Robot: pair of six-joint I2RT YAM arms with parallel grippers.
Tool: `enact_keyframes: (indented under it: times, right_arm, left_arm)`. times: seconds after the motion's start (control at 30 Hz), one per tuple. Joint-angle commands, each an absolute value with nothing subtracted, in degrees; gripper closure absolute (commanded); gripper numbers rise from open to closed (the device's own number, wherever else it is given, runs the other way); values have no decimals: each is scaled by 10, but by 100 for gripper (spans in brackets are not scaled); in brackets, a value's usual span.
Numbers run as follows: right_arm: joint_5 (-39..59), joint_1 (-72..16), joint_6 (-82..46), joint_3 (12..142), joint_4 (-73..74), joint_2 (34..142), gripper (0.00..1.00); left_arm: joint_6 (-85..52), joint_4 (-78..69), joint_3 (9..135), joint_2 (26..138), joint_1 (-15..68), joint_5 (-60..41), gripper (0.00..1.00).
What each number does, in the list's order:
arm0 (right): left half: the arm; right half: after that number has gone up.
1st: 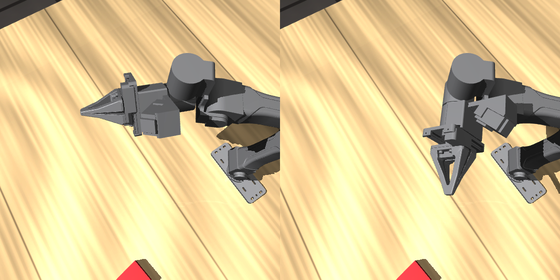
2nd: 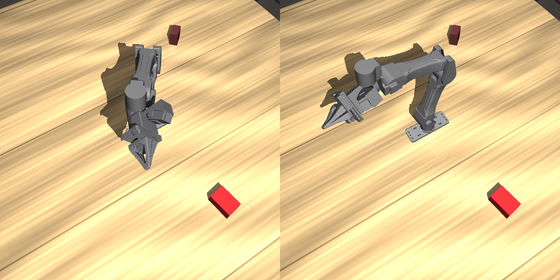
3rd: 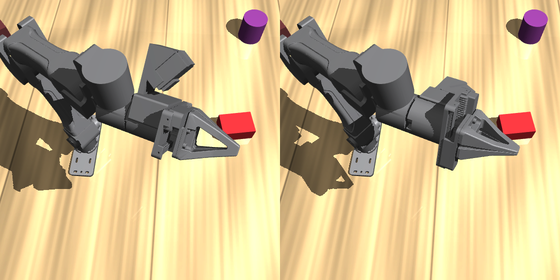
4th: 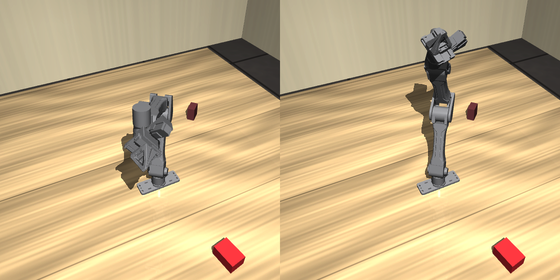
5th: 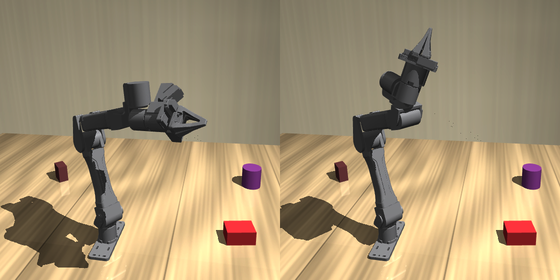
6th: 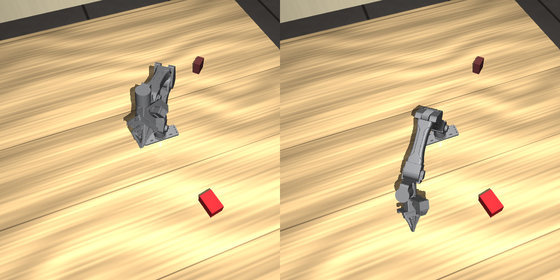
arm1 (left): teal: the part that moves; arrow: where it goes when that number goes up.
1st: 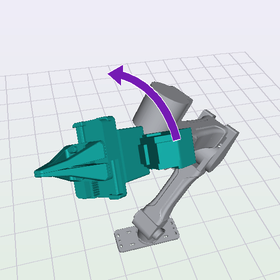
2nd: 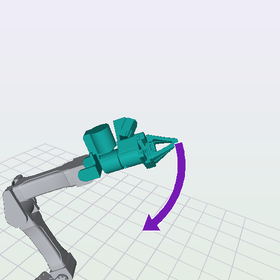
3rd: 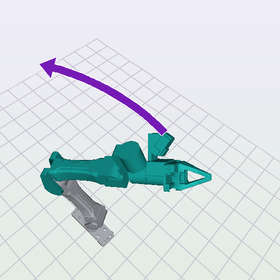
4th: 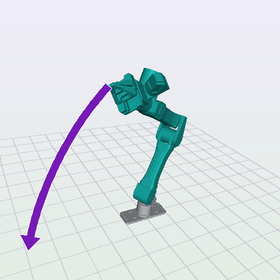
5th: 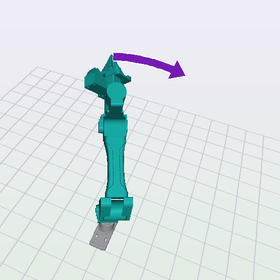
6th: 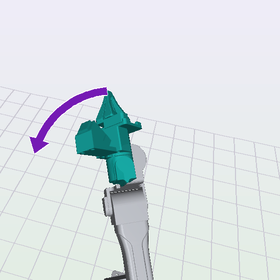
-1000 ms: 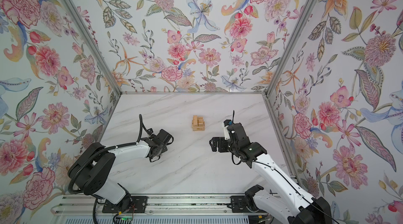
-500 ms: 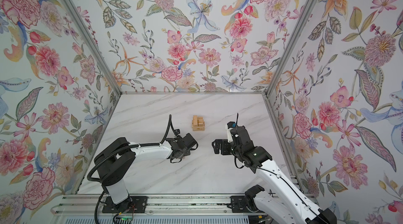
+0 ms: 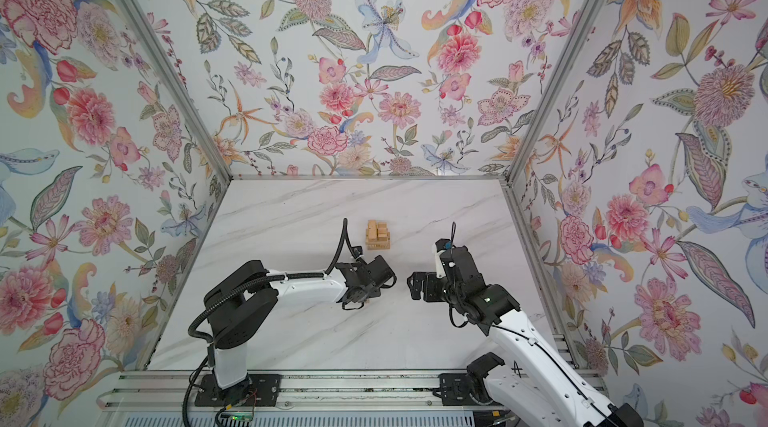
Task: Build the wood block tower
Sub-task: 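Carry the block toward the stack and set it on the table with the left gripper, then lower the right gripper around the standing block while the left gripper draws back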
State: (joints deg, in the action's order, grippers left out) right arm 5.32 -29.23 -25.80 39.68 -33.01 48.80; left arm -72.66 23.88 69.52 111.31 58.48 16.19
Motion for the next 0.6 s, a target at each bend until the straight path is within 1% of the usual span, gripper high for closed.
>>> enact_keyframes:
  times: [0.0,0.07,0.2,0.3,0.5,0.57]
  right_arm:
    - [37,-296,-266,395,-351,476,1]
    - [35,-295,-268,397,-355,476,1]
    - [29,-296,-272,402,-364,477,1]
    - [22,-300,-276,409,-374,476,1]
    - [-1,-316,-290,427,-387,488,1]
    - [-9,-327,-298,433,-387,503,1]
  left_arm:
    - [-717,257,708,1130,594,138,53]
    - [-711,260,712,1128,594,140,41]
    - [-699,274,717,1103,600,159,31]
    - [-691,290,710,1061,602,191,26]
    - [-670,321,667,935,602,270,25]
    - [-661,332,647,878,601,293,25]
